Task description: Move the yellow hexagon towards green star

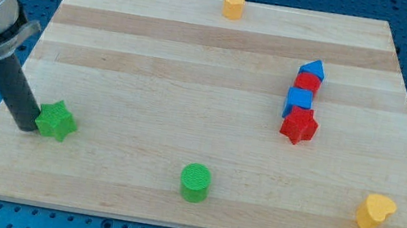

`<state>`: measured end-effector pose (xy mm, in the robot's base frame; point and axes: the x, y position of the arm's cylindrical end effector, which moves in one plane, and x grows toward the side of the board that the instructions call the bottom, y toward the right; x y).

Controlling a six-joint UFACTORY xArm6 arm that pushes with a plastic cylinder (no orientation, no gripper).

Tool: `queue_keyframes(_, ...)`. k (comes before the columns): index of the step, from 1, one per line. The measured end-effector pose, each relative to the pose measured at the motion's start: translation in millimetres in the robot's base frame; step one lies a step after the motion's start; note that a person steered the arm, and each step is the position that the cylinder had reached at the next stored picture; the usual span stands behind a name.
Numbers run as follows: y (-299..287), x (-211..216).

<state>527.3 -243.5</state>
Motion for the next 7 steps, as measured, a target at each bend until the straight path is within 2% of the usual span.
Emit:
queue_keyframes(1,0.0,-41.3)
queue_keyframes(2,4.0,-106.7)
queue_keyframes(3,62.9,-152.5)
queue_keyframes(5,229.9,-228.8)
queue_keyframes(6,300.3,-291.7)
queue_keyframes(7,313.0,-334.0)
